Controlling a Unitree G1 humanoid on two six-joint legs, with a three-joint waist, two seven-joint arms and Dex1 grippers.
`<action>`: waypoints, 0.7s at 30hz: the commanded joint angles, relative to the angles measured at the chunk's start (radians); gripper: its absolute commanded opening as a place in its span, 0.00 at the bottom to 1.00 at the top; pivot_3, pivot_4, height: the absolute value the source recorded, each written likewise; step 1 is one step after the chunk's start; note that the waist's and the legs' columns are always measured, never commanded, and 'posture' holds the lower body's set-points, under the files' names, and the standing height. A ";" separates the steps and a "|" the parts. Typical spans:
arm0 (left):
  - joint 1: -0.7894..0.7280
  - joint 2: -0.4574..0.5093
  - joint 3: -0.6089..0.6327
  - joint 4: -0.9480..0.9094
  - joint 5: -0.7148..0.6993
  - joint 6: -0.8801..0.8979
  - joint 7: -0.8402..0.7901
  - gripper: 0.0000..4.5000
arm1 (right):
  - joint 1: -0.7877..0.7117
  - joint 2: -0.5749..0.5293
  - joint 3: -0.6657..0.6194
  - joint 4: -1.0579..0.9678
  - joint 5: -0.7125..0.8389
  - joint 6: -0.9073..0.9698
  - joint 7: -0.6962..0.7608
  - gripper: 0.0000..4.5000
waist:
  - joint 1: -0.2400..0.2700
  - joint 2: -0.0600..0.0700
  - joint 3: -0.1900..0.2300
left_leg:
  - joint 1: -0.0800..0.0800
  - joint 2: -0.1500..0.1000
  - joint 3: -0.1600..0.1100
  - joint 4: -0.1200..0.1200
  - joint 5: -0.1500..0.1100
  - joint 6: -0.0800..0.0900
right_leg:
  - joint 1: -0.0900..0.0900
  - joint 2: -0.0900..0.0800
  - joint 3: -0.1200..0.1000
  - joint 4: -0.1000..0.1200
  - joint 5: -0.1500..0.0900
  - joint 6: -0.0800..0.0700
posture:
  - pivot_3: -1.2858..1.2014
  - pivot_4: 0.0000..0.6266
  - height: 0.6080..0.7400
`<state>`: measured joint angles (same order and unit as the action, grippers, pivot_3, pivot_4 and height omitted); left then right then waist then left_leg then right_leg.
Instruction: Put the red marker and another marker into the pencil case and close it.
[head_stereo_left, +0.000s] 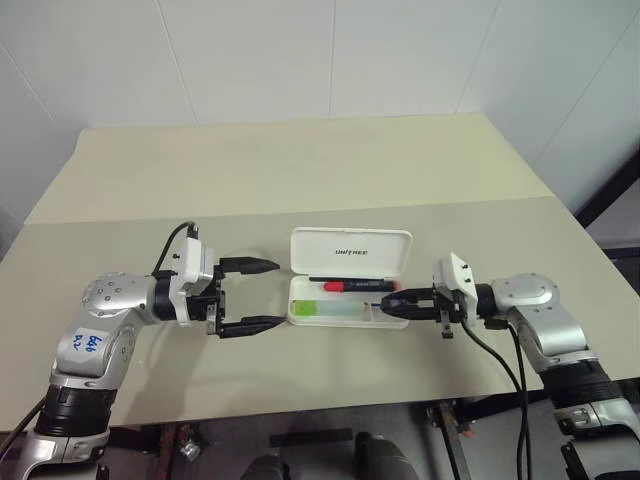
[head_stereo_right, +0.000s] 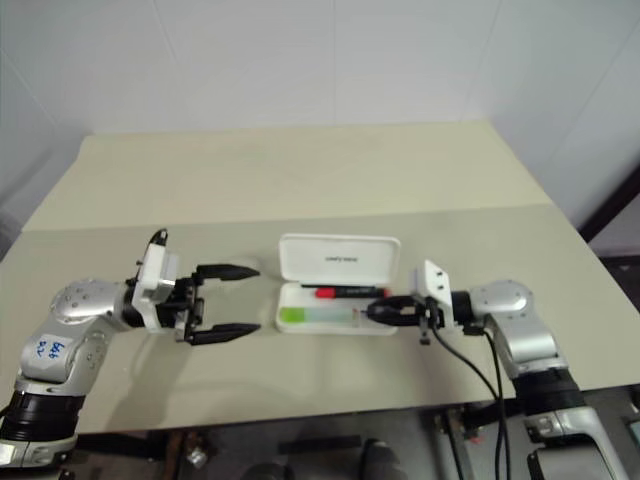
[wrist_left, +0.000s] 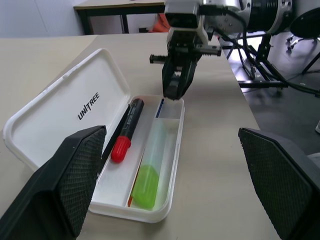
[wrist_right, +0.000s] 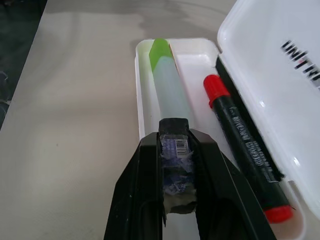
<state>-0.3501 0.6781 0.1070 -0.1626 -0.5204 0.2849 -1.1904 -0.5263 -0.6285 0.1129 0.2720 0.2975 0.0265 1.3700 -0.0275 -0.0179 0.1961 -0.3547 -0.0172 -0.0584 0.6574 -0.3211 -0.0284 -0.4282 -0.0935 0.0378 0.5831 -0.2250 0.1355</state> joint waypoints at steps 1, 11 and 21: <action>0.010 0.014 0.027 -0.056 -0.033 0.006 0.012 1.00 | -0.028 0.003 -0.003 0.029 -0.003 -0.039 0.026 0.09 | 0.000 0.000 0.000 | 0.000 0.000 0.000 0.000 0.000 0.000 | 0.000 0.000 0.000 0.000 0.000 0.000 | 0.52 0.24 1.00; 0.011 0.026 0.042 -0.066 -0.038 0.015 0.026 1.00 | -0.056 0.021 0.000 0.135 -0.031 -0.091 0.068 0.40 | -0.001 0.000 0.000 | 0.000 0.000 0.000 0.000 0.000 0.000 | 0.000 0.000 0.000 0.000 0.000 0.000 | 0.52 0.24 1.00; -0.011 0.023 0.044 -0.045 -0.035 0.012 0.033 1.00 | -0.097 0.039 -0.032 0.137 -0.018 -0.119 0.053 1.00 | -0.001 0.000 0.000 | 0.000 0.000 0.000 0.000 0.000 0.000 | 0.000 0.000 0.000 0.001 0.000 0.000 | 0.52 0.24 1.00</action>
<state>-0.3443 0.6885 0.1191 -0.1876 -0.5302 0.3051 -1.1645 -0.6005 -0.5834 0.1113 0.4443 0.2546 -0.0869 1.4249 -0.0285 -0.0179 0.1961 -0.3548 -0.0172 -0.0584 0.6575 -0.3211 -0.0285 -0.4282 -0.0936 0.0378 0.5837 -0.2250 0.1355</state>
